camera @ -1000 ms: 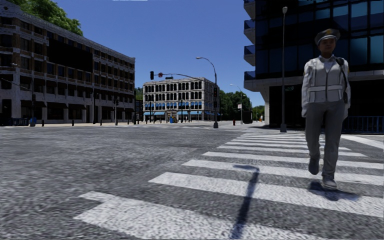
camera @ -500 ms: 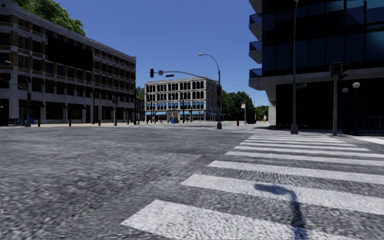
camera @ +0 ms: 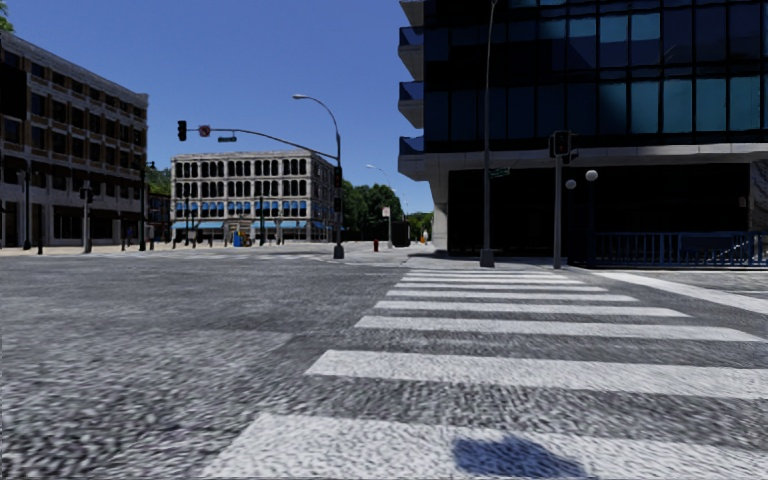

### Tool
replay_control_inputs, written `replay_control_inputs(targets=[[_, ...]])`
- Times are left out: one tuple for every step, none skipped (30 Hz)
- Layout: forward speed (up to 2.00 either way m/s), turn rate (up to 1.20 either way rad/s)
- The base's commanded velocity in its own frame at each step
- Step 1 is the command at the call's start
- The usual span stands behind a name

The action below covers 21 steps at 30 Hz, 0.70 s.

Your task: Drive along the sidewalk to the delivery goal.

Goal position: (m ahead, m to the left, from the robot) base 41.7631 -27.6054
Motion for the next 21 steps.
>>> replay_control_inputs(targets=[[2.0,-0.14],[2.0,-0.14],[2.0,-0.06],[2.0,-0.03],[2.0,-0.02],[2.0,-0.01],[2.0,-0.01],[2.0,-0.01],[2.0,0.0],[2.0,0.0],[2.0,0.0],[2.0,0.0],[2.0,0.0],[2.0,0.0],[2.0,0.0],[2.0,0.0],[2.0,0.0],[2.0,0.0],[2.0,0.0],[2.0,0.0],[2.0,0.0]])
